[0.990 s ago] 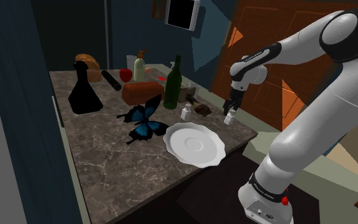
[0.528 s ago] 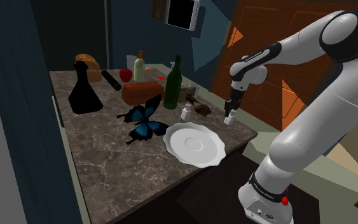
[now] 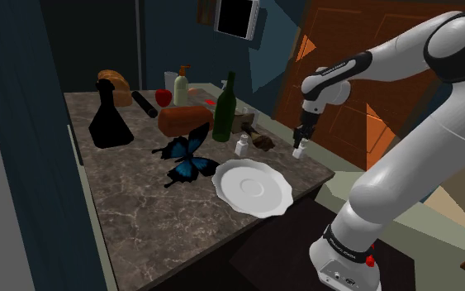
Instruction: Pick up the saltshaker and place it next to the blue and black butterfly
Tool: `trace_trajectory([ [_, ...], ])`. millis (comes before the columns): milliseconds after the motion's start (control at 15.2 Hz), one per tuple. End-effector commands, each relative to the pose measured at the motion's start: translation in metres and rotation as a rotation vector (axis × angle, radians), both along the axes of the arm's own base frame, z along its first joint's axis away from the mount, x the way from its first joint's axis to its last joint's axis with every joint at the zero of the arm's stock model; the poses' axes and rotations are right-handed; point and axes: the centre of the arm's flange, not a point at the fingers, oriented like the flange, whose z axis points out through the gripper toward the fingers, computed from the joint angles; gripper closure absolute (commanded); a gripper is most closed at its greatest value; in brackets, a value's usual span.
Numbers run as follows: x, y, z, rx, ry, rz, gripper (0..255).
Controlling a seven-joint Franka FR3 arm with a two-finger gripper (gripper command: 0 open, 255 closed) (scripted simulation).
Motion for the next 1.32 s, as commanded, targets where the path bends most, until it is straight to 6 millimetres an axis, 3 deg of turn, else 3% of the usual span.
trace_trajectory([
  [0, 0.001, 0.000, 0.011, 0.000, 0.000, 0.000, 255],
  [1254, 0.001, 0.000, 0.111, 0.000, 0.000, 0.000, 255],
])
